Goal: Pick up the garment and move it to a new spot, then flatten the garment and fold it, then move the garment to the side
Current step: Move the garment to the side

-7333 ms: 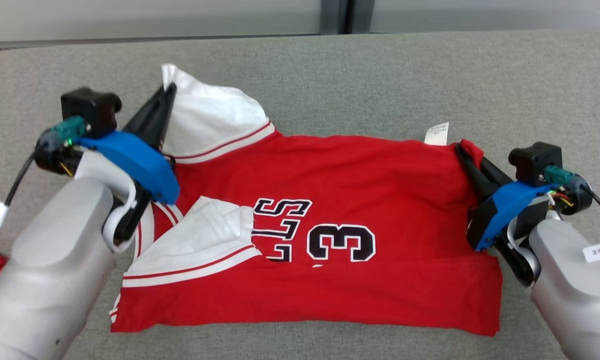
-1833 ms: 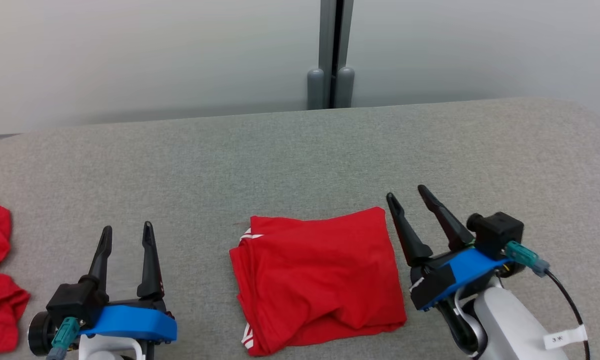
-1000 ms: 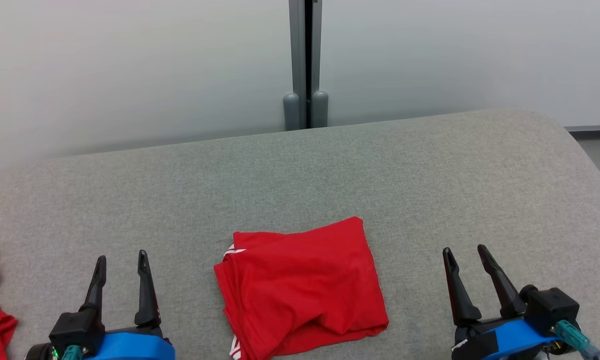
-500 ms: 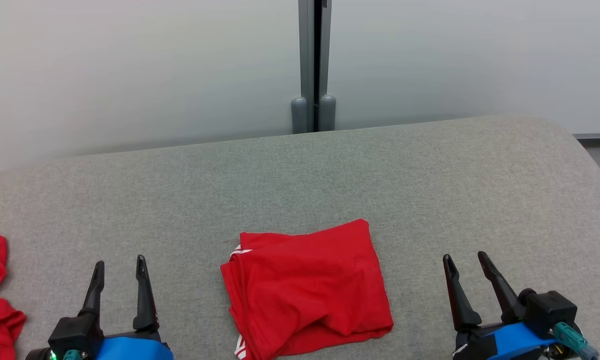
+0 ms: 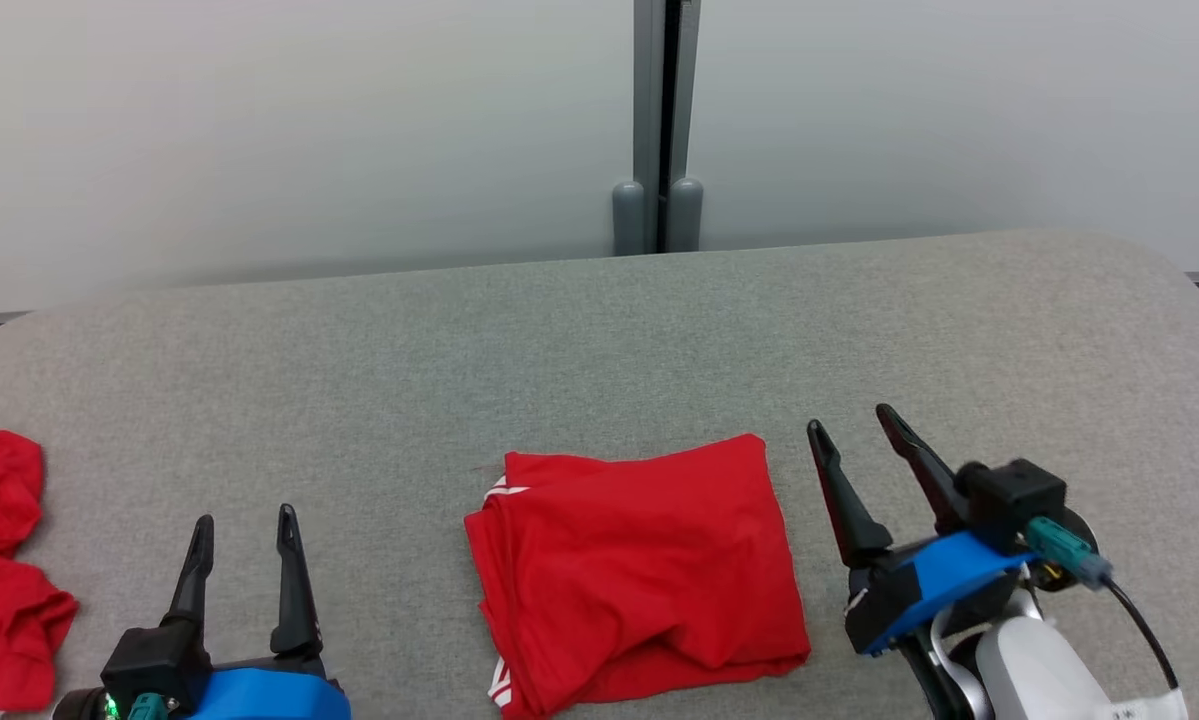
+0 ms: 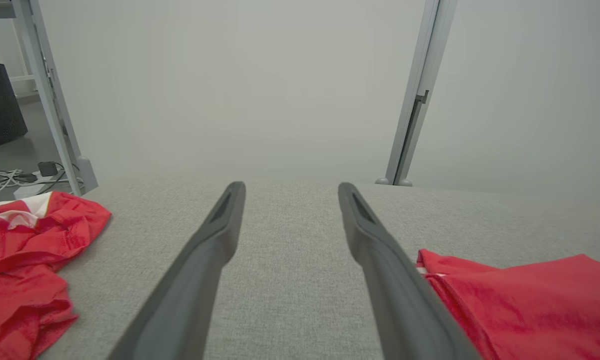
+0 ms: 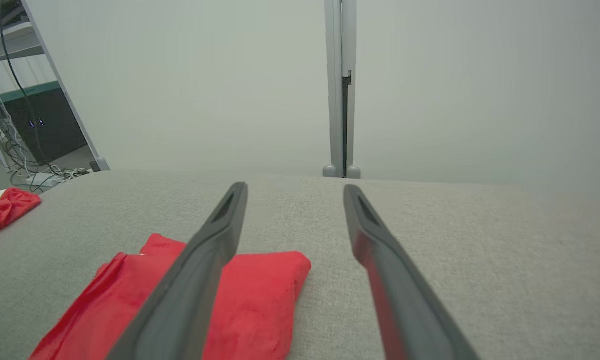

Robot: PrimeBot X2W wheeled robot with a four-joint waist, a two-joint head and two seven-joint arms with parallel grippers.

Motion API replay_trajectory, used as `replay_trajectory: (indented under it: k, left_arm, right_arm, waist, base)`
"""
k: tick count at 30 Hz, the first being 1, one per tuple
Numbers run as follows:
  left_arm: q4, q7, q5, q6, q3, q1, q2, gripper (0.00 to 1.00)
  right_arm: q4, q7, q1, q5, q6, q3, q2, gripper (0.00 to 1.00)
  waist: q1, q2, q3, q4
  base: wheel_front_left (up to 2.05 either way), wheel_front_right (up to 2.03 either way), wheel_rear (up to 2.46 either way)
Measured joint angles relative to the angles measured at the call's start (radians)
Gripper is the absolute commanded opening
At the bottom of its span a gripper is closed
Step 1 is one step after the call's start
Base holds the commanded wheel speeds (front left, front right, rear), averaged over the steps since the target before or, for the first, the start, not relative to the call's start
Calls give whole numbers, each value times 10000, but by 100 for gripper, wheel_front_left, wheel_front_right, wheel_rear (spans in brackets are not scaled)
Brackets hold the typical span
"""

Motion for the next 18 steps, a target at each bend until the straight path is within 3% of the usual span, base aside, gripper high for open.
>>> replay_trajectory:
  k: [8,18]
  left_arm:
    - [-38,2,-33,2,-136,-274,-2,100]
    - [-77,0,-165,77,-316,-651,-2,100]
  right_arm:
    - [1645,552,-1004,-84,0,445,54,100]
    - [4199,176,-1158,94,0,514,63,100]
  waist:
    - [0,0,401,417]
    - [0,0,1028,917]
  base:
    - [0,0,0]
    - [0,0,0]
